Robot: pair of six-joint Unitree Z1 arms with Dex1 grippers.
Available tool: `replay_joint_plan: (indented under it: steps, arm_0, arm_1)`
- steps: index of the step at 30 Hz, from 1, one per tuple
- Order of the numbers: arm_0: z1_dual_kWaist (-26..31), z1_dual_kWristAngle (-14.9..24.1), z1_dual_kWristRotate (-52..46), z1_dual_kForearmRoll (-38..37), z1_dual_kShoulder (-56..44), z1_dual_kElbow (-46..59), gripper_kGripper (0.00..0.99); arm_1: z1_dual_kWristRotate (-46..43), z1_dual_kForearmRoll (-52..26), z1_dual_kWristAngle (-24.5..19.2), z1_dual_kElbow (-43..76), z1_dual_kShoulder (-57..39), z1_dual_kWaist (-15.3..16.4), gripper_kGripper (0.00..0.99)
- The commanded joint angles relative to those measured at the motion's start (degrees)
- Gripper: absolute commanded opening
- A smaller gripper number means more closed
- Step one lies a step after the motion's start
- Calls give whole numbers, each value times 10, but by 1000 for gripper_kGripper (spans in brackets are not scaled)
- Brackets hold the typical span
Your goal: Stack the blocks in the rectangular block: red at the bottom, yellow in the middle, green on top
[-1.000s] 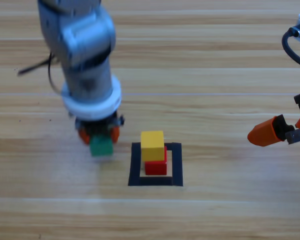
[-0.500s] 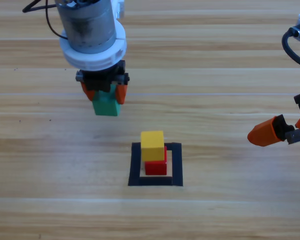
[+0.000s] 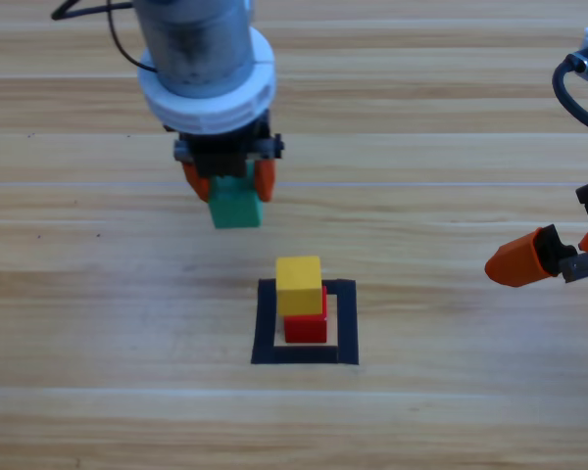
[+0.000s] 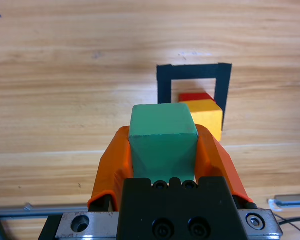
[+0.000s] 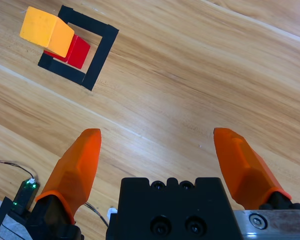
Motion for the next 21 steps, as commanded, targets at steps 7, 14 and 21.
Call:
replay_joint_plan:
  steps: [7,14,21]
  arm_0:
    - [-84,1,-65,20,62,-36,64]
    - [-92,2,-69,23,81,-54,64]
    - [-92,5,-62,23,92,-56,64]
  arm_1:
    - [2,-18,10,15,19,-10,990]
    - [2,-18,10,15,21,-10,990]
    - [2,-18,10,15,24,-10,990]
